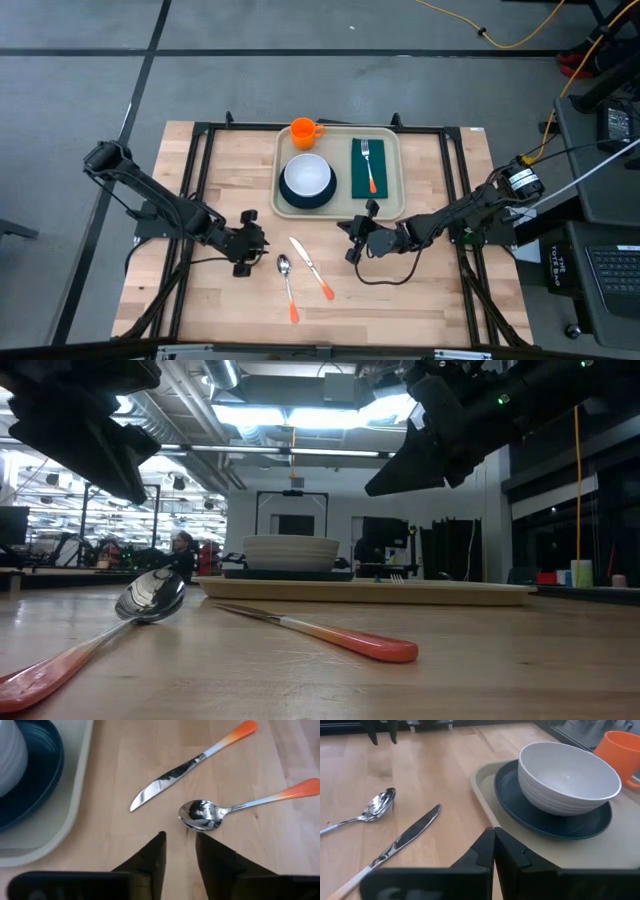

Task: Set up tray
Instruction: Put the orange spoon on top of the dark green napkin on the gray tray

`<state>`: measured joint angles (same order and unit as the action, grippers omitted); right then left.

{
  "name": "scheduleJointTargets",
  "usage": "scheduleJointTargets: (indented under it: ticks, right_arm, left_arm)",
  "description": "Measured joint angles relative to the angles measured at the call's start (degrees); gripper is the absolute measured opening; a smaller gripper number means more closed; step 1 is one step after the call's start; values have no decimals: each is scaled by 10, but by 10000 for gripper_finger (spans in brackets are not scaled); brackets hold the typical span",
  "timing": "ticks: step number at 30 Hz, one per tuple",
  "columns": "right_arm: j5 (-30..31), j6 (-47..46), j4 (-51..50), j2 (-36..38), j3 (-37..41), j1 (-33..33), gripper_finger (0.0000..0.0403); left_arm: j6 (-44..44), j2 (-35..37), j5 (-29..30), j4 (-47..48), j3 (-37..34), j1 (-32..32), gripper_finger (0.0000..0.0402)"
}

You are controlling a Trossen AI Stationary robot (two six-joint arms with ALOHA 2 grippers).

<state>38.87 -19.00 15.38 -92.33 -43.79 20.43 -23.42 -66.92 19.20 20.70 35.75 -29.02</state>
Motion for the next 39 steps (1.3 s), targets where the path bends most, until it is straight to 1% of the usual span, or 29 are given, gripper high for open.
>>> scheduleJointTargets:
  ticks: [4,8,10,14,19,25,32,39]
  right_arm:
    - [0,0,0,0,0,0,16]
    - [0,0,0,0,0,0,16]
    - [0,0,0,0,0,0,16]
    - [0,0,-2,0,0,0,16]
    - [-1,0,-2,0,0,0,16]
    - [-1,-2,-2,0,0,0,16]
    - [-2,-2,-2,0,0,0,16]
    - [-2,-2,-2,0,0,0,16]
  left_arm:
    - [-10,-11,5,-1,0,-1,130]
    - [-73,-28,6,-17,0,0,148]
    - [-98,-42,-12,-32,0,9,152]
    - [-129,-80,-77,-57,0,33,152]
    - [-134,-114,-126,-78,0,61,152]
    - [-164,-127,-144,-78,0,94,154]
    - [-155,-128,-186,-103,0,113,154]
    - [-153,-128,-188,-103,0,116,155]
